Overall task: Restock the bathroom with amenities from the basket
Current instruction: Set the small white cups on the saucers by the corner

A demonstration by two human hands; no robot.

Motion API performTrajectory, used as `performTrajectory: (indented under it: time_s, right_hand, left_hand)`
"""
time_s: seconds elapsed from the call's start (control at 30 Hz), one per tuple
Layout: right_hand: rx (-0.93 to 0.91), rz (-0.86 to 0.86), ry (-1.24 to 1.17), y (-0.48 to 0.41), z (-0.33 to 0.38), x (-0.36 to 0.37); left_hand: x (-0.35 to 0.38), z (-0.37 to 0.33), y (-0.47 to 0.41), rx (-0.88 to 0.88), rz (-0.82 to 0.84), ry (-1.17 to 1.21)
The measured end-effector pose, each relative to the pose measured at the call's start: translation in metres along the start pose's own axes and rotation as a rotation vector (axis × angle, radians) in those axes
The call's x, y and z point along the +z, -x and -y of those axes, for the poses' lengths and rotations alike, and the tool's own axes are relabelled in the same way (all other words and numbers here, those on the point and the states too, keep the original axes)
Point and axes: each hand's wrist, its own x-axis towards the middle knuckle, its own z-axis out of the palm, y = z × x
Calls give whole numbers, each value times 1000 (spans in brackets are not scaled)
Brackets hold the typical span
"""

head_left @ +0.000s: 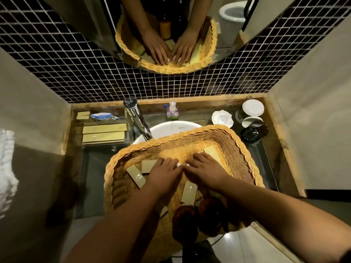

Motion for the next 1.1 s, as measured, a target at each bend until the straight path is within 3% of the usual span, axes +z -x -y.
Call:
performTrajectory:
  time_s: [0.4,0.5,0.6,0.7,0.87,0.93,1.03,1.1]
  right_hand:
    - [79,-118,-96,11,4,-5]
    - [171,-228,-221,16,-3,-24]
    - [254,-176,-184,27,-14,-47]
    - [312,-289,-293,31,-24,-66]
    - [410,-390,-226,45,-57,-117]
    - [458,-389,-204,52,-69,-127]
    - [479,-384,-125,59,-90,-132]
    - [571,-391,-183,58,-101,-133]
  left_hand:
    - [-4,-5,-6,-7,9,13]
    - [-31,-2,-15,-32,-81,56]
    - [-71,-4,-26,-67,-146,199]
    - [-102,-3,-42,-7,-229,108]
    - [-165,-2,-81,65,-320,-23]
    - [-179,-6,-100,78,-328,-38]
    - [-189,-14,-125,-11,-331,118]
    - [-188,-21,-142,30,-314,23]
